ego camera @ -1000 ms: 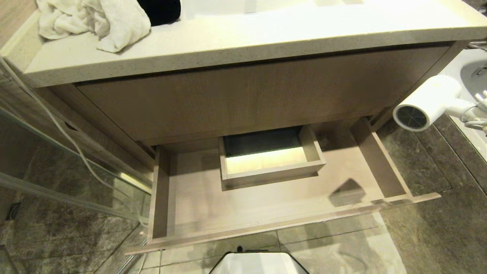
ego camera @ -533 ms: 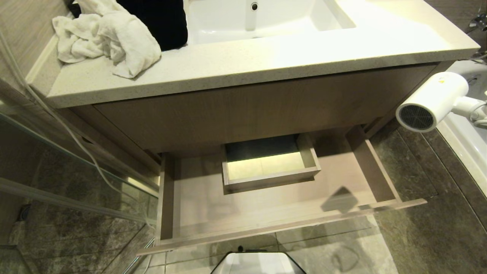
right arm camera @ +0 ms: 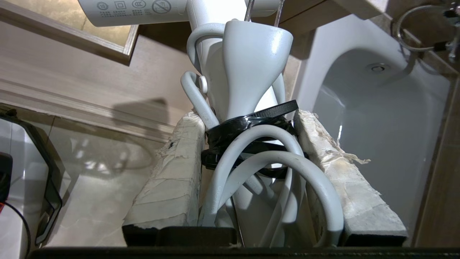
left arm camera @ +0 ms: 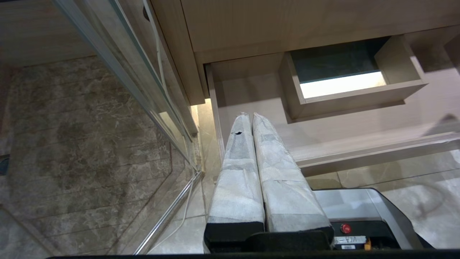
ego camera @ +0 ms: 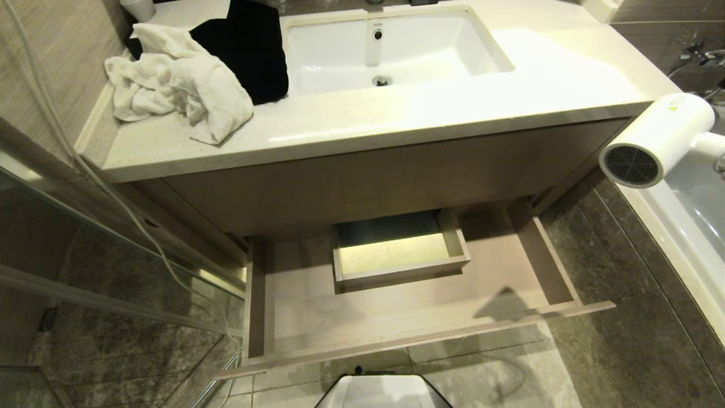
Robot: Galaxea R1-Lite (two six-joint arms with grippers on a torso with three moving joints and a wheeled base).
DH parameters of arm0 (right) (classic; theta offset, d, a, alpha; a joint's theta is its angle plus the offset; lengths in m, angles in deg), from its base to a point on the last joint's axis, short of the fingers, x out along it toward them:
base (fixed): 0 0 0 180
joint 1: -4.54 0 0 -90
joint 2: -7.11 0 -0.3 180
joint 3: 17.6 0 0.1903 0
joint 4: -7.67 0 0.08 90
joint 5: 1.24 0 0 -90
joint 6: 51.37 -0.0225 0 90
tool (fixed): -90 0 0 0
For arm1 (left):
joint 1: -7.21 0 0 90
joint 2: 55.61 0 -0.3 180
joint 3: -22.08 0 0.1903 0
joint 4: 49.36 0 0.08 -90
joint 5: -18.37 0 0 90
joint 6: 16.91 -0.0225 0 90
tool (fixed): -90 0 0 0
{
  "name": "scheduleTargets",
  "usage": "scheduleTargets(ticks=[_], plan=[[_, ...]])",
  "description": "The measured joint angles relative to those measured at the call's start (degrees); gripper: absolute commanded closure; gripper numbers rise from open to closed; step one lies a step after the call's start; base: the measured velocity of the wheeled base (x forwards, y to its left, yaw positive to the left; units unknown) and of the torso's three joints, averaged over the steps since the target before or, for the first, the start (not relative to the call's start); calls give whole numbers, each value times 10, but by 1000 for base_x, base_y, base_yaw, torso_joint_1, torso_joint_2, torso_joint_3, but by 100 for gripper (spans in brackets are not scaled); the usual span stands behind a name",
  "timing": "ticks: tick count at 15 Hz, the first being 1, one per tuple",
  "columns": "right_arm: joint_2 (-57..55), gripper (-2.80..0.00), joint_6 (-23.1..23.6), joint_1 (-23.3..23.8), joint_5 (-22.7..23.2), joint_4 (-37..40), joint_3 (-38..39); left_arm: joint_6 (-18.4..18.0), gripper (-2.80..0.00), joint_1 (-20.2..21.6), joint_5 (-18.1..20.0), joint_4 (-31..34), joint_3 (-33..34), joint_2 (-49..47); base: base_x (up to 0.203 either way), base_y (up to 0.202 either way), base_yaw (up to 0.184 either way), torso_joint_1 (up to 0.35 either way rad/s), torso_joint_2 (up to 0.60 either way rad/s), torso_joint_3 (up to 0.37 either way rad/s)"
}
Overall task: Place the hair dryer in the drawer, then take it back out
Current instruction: Place it on the countertop
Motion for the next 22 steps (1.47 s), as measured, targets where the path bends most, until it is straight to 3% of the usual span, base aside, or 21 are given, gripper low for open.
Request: scheduleTargets(ticks=[6, 11, 22], plan=[[8, 0, -1, 3, 0, -17, -1, 0, 0, 0, 0, 0, 0, 0, 0, 0, 0, 182, -337, -157], [12, 0, -5, 7, 1, -30, 10, 0, 0, 0, 0, 0, 0, 0, 0, 0, 0, 19, -38, -16], [14, 0, -5, 9, 0, -35, 16, 0, 0, 0, 0, 0, 0, 0, 0, 0, 0, 230, 13, 232]])
